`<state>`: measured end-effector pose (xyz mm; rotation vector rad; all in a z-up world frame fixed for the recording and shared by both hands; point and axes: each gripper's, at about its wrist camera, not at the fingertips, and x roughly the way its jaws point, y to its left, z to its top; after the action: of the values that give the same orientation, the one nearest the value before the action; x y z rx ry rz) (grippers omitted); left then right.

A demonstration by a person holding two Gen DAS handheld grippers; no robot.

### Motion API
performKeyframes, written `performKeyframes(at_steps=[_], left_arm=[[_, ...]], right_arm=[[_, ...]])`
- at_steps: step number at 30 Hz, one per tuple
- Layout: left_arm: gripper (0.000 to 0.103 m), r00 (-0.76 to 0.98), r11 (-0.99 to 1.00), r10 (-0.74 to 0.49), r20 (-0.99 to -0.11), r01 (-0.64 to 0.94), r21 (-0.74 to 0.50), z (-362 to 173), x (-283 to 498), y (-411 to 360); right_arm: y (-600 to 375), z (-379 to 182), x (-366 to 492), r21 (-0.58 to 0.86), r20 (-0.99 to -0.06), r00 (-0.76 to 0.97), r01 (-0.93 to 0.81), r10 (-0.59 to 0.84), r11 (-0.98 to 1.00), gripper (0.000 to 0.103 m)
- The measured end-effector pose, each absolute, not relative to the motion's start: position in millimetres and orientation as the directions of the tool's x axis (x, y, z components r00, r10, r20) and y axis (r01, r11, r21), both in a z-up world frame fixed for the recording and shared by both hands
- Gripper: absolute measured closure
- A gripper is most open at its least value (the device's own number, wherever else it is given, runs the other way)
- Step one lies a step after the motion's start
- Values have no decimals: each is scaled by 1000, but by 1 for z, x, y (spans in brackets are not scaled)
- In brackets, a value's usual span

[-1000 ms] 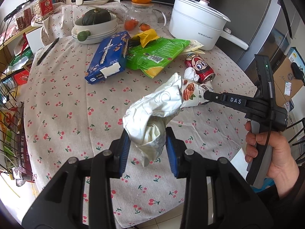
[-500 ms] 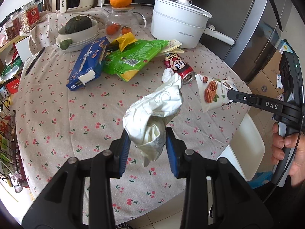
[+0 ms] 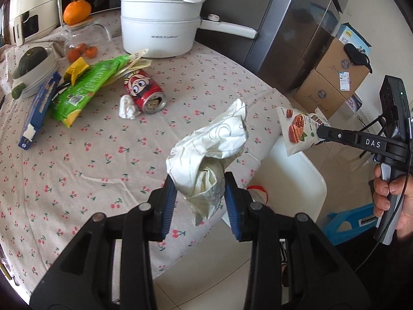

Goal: Collect trash
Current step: 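Carry both to the white bin, left releases the plastic bag while right releases the snack bag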

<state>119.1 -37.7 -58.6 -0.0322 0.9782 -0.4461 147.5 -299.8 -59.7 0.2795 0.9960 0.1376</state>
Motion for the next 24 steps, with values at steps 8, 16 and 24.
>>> performKeyframes(at_steps=[8,16,24], left_arm=[[65,397,848,-426,-813,488,-206,-74,110,-120],[65,281,789,-445,-851,572,-224,-106,105,-182],[63,225,773,-443,-868,586,-242,-131,110,-208]], right_arm=[[-365,-71,122,266,-837,521,119,168,957,90],[-407,-85,105,248,-862,491,194,124,949,90],[-425,-94,100,242,-876,469,228,111,943,90]])
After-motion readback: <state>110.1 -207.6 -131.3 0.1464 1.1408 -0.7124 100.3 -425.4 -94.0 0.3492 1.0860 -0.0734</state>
